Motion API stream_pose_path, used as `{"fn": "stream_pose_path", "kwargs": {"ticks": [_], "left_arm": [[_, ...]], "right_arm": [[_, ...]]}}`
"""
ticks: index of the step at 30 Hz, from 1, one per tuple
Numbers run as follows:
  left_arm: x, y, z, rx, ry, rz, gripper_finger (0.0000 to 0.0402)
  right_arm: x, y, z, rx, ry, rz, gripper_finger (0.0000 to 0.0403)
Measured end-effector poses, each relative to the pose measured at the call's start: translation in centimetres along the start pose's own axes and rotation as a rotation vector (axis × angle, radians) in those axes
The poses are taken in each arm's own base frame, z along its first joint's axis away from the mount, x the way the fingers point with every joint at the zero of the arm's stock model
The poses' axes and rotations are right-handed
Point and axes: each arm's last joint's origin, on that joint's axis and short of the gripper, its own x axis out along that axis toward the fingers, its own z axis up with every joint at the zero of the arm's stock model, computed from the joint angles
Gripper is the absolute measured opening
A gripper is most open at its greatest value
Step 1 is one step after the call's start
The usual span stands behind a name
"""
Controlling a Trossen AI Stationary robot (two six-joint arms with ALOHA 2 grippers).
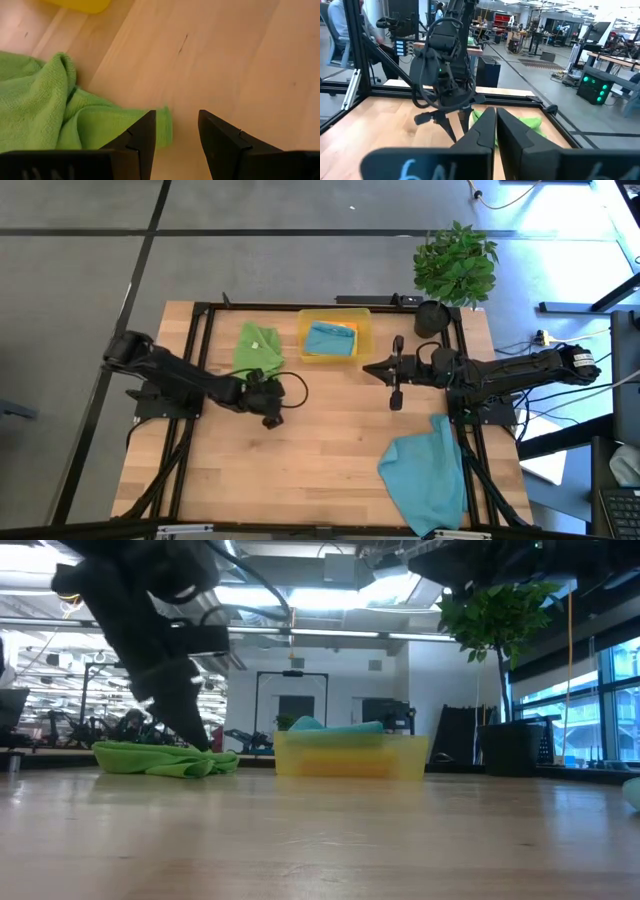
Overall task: Fold microfiber towels
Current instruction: Fold the green microfiber cloth
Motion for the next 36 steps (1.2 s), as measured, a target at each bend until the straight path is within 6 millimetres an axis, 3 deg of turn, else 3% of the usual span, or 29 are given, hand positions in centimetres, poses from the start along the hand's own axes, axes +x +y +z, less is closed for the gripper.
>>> {"fn": "stream_pose_path", "kwargs": {"ticks": [6,16,18,21,23,28,32,36], "left_arm": [[1.1,-0.5,0.7,-0.005,0.019,0.023,0.0136],[3.6,0.8,0.3,-0.043,0.088,0.164,0.0134],[3.7,1.0,0.3,0.010,0.100,0.170,0.0120],[3.4,0.9,0.3,0.097,0.100,0.176,0.0061],[2.8,0.7,0.7,0.163,0.103,0.198,0.0017],[-0.1,-0.3,3.4,0.280,0.076,0.269,0.0002],[-4.2,-1.6,6.0,0.334,-0.093,0.338,0.0001],[-8.7,-2.9,7.3,0.401,-0.299,0.434,0.0001]], "right_arm": [[0.0,0.0,0.0,-0.023,-0.001,-0.001,0.0017],[0.0,0.0,0.0,-0.015,0.000,0.001,0.0017],[0.0,0.1,0.0,0.008,0.000,0.007,0.0017],[0.0,0.4,0.0,0.034,-0.002,0.019,0.0017],[-0.1,0.6,0.1,0.035,-0.003,0.027,0.0017],[-0.1,1.0,0.1,0.082,-0.003,0.048,0.0017],[0.1,1.6,-0.2,0.109,0.016,0.064,0.0017],[0.5,2.2,-1.0,0.101,0.061,0.030,0.0017]]}}
